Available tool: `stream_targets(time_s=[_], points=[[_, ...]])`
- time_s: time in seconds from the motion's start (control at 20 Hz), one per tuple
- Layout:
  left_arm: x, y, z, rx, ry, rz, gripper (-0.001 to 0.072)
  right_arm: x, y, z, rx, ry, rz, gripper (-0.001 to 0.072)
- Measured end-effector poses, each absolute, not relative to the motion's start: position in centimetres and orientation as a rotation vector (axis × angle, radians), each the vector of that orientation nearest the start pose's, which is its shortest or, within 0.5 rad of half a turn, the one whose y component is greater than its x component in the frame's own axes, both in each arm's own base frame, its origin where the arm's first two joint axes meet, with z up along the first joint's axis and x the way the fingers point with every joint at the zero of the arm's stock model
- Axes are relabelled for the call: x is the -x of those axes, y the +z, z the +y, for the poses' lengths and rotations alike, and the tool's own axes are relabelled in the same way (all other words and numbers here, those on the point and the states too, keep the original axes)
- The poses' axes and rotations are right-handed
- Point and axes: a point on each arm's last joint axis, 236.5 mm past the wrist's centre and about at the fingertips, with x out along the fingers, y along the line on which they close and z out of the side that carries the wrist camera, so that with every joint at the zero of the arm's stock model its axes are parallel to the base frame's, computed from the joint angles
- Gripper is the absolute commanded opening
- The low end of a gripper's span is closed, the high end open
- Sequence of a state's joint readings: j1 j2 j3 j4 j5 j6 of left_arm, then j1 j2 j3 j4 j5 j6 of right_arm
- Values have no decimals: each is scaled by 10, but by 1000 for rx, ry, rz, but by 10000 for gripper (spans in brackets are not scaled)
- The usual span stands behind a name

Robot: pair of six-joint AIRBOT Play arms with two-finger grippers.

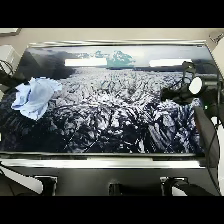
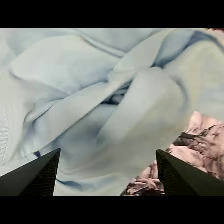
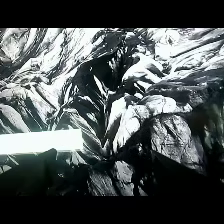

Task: Fold the clothes and pants, and hang the long-sleeved shirts on hangers.

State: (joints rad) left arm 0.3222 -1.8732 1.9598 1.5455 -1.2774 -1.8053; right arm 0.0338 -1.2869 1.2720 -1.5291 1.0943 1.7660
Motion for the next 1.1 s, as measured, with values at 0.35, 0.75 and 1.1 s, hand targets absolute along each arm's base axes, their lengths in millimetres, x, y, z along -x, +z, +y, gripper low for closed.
stream_targets(time_s=[0.35, 0.75, 1.1], points=[[-533, -52, 173, 361, 349, 1224, 720, -424, 54, 29, -220, -40, 1108, 686], [-523, -76, 153, 361, 257, 1328, 20, -418, 52, 33, -247, -37, 1132, 682], [-540, 137, 100, 151, 85, 932, 20, -433, 115, 7, -70, -57, 1030, 669]])
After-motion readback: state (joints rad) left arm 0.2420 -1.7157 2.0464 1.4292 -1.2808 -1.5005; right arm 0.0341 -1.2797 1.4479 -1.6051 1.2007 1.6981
